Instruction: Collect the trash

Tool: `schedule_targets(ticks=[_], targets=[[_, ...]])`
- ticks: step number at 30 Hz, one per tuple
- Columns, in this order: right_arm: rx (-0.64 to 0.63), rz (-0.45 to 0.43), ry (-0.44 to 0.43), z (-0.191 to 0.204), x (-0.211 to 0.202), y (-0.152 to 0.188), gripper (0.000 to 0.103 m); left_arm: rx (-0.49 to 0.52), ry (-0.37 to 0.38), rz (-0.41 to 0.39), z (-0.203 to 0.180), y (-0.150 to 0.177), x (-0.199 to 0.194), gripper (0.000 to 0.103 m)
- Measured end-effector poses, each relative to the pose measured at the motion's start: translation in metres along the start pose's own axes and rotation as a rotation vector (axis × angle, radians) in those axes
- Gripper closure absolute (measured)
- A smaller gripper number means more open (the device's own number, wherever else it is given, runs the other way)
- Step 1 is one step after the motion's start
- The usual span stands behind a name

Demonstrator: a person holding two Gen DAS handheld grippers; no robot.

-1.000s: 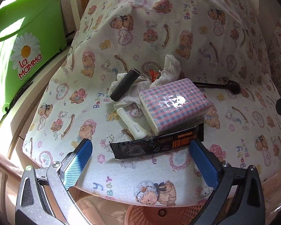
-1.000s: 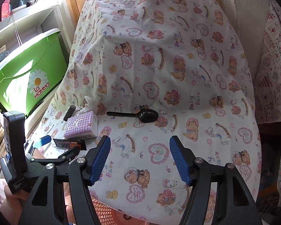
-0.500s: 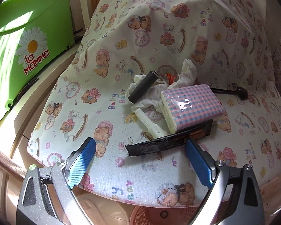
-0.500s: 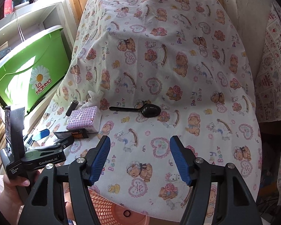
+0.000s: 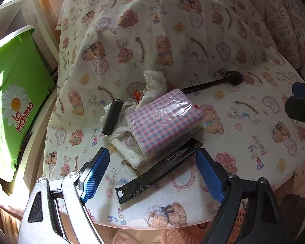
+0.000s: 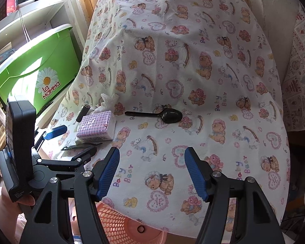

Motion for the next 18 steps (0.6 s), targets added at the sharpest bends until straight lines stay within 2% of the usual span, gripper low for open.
schedule_targets(ticks=[1,2,3,5,8,12,18], targets=[[-0.003,0.001,0.003,0.000,0.000,0.000,0.035,-0.003,0.000,-0.011,0.000,0.000,-0.001,0.022],[-0.003,0.002,0.005,0.000,0.000,0.000,0.035,-0.026,0.014,0.004,0.003,0.001,-0.001,0.034],[-0.002,0.004,0.005,-0.001,0.000,0.000,0.035,-0.057,0.056,0.008,0.006,0.001,-0.002,0.057],[0.006,0.007,-0.001,-0.002,0.000,0.000,0.035,-0.068,0.049,0.014,0.008,0.002,-0.004,0.071],[0.009,0.009,-0.002,-0.002,0.000,0.000,0.034,-0.025,0.031,0.034,0.005,0.004,-0.008,0.080],[0.003,0.016,0.001,-0.001,0.000,0.000,0.034,-0.060,0.063,0.037,0.005,0.006,-0.021,0.093],[0.005,0.022,-0.003,0.000,0.001,-0.001,0.034,-0.118,0.096,-0.029,0.022,0.002,-0.051,0.099]])
Point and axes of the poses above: each gripper's, at about its wrist camera, not at the fingertips, and x roughly the way its jaws point, z to its left, y to its underside, the point moved 1 cm from there along x, roughly the way its jaws point, and after that the axes turned 11 degrees about y, right-handed, at the moved point
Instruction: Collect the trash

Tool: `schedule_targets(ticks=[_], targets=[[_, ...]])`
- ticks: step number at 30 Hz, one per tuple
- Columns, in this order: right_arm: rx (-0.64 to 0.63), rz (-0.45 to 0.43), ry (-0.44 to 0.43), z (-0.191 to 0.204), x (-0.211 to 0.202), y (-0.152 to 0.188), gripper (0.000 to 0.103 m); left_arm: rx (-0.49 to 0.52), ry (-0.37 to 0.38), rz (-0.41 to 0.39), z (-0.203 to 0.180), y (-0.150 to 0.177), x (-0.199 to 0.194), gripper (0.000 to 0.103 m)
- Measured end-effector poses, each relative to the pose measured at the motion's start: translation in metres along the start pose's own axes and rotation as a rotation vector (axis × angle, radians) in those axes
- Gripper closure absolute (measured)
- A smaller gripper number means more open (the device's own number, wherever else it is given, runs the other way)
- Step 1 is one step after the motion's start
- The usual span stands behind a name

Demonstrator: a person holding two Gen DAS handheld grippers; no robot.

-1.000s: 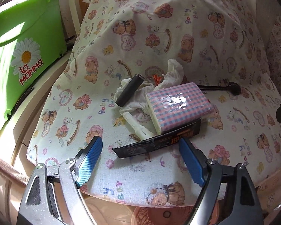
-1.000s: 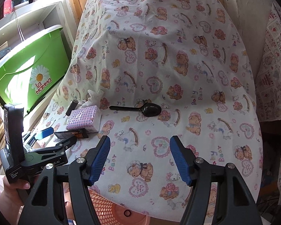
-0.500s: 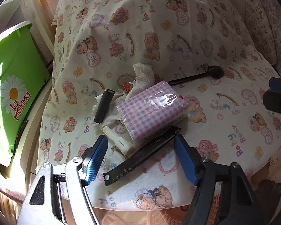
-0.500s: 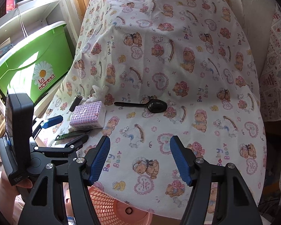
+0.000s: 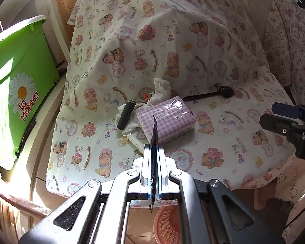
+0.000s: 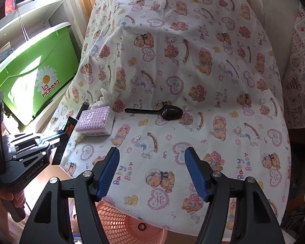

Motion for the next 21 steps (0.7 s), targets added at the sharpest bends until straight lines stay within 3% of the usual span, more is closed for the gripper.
schedule_targets(ticks=[6,9,11,13,18,21], targets=[[-0.008,0.001,-0.008,0.006,0.003,0.000,0.034,-0.167,0.058,-0.047,0.029,0.003,-0.019,0.099],[-0.022,-0.002,-0.008,0.013,0.005,0.000,0.034,-0.269,0.046,-0.158,0.048,0.000,-0.036,0.099],[-0.035,-0.005,-0.003,0.018,0.006,0.000,0.033,-0.335,0.077,-0.205,0.061,-0.001,-0.045,0.099],[-0.039,-0.016,0.010,0.025,0.007,0.001,0.024,-0.393,0.087,-0.210,0.070,0.001,-0.048,0.099],[-0.045,-0.060,0.026,0.049,0.010,-0.001,0.019,-0.467,0.046,-0.182,0.085,0.010,-0.044,0.099],[-0.046,-0.057,0.021,0.071,0.017,-0.005,0.019,-0.504,0.002,-0.206,0.089,0.010,-0.047,0.099]])
Point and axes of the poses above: each gripper's, at about its wrist camera, not at the fingertips, and x roughly the way its jaws point, z to its left, y to its underside, the point moved 1 cm from there along x, roughly the way its jaws point, and after that the axes turned 11 degrees about y, right-handed, at the moved point
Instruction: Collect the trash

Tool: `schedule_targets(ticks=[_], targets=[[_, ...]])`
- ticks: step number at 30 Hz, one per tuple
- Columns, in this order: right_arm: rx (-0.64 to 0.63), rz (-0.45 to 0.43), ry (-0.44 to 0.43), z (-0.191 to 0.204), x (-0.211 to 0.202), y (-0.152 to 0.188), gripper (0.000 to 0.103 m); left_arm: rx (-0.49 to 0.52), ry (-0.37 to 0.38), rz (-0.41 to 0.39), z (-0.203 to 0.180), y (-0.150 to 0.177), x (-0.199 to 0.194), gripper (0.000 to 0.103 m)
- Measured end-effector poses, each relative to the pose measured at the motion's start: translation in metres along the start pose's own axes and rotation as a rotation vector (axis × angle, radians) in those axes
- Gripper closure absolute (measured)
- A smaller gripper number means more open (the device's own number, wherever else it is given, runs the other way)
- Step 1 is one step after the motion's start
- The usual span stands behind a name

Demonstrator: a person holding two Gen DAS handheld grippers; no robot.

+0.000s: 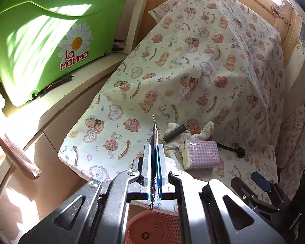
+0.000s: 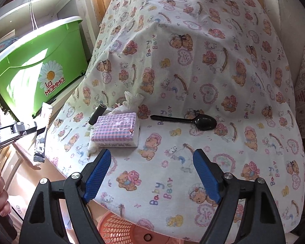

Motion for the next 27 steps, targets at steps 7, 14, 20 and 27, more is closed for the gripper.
schedule_targets(ticks=[7,14,20,27], targets=[[-0.082,-0.080,0.007,0.055,0.009,-0.012,0.018,0.049,-0.070,-0.040,0.002,0.000,-0.008,0.099],[-0.092,-0.054,0.064,0.081,0.039,-0.005,0.018,0.020,-0.090,-0.031,0.013,0.002,-0.003,0.099],[-0.066,-0.014,0.085,0.086,0.058,-0.003,0.018,0.023,-0.082,-0.038,0.015,0.000,-0.008,0.099],[-0.062,-0.083,0.093,0.080,0.046,-0.002,0.030,-0.004,-0.063,-0.038,0.019,-0.001,-0.010,0.099]])
Point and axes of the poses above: each gripper's, at about its wrist camera, not at the fingertips, and x roughly the way its jaws point, z to its left, y to its underside, the point moved 1 cm from there along x, roughly the way its jaws point, and after that the axes turned 11 degrees about y, right-handed, at the moved point
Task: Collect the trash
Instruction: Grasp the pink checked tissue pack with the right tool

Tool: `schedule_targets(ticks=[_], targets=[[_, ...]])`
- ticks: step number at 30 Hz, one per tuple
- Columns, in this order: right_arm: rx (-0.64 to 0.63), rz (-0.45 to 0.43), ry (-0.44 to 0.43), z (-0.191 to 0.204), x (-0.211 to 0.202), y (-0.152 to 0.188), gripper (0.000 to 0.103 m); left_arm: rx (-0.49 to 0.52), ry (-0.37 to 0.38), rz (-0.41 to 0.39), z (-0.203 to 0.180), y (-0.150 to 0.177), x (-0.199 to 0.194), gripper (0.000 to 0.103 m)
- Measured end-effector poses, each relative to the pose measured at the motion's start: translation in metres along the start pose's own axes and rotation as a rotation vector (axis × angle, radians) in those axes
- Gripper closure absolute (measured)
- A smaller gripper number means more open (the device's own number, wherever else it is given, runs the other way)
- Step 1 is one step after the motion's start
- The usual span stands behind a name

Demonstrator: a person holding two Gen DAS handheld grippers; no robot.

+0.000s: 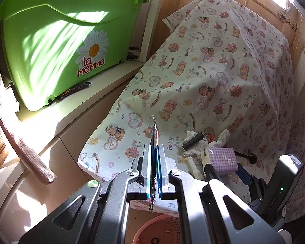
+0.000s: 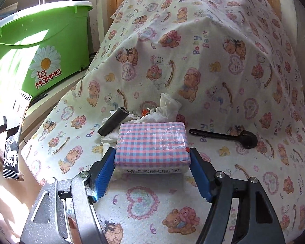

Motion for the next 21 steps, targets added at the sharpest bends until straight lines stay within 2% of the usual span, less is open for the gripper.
schedule_targets(ticks=[12,21], targets=[[0.051,-0.042,-0.003,-0.047,-0.036,-0.011,0.029,0.082,0.019,-0.010,-0.023,0.011,-0.009,0.099],[0.021,-0.069,-0.002,-0.073,-0.062,-0.008,0.029,0.109,0.032,-0.010,-0.033,0.020,-0.016,0.099]])
Point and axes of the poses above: each gripper's, at about its wrist camera, not at the fingertips, and x roughly the way its jaws point, z to its left, y to its underside, the point moved 1 cm from there along x, roughly the way its jaws point, and after that the axes turned 11 degrees about y, right-handed, at the moved point
